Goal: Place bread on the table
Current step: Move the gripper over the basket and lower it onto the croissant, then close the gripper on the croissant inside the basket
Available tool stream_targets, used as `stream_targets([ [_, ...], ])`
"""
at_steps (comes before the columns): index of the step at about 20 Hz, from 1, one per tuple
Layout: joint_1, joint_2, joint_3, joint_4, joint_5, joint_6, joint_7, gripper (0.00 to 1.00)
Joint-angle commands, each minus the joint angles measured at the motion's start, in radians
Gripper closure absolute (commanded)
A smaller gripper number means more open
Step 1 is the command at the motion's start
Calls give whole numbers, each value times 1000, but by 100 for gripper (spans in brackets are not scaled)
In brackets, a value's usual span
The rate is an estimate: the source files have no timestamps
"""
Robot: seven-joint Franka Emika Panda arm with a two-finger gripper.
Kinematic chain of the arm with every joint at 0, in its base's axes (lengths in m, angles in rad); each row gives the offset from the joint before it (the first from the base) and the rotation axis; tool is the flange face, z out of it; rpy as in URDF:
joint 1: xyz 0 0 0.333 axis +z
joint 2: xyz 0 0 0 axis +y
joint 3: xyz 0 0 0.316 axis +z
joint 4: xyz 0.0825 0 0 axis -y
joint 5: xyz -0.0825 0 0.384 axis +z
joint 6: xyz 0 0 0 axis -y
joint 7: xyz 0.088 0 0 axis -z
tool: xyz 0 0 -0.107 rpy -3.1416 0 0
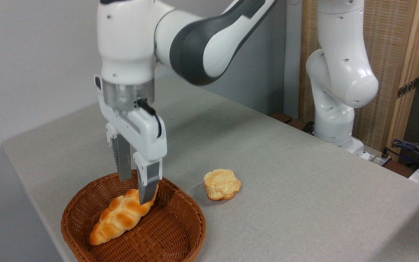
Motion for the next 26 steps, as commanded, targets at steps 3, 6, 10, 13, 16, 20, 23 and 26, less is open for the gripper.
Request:
stream_targets([
  [3, -9, 66, -27, 3, -21, 57, 1, 0],
  [6, -9, 95, -40, 3, -22, 80, 0, 0],
  [10, -9, 109, -54, 3, -51, 85, 3, 0],
  [13, -6, 110, -52, 3, -48, 85, 8, 0],
  [16, 2, 121, -52, 3, -33, 85, 20, 0],
  [20, 6, 121, -47, 3, -18, 82, 55, 0],
  [23, 6, 123, -47, 3, -16, 80, 58, 0],
  [26, 5, 130, -47, 3, -16, 80, 58, 7],
])
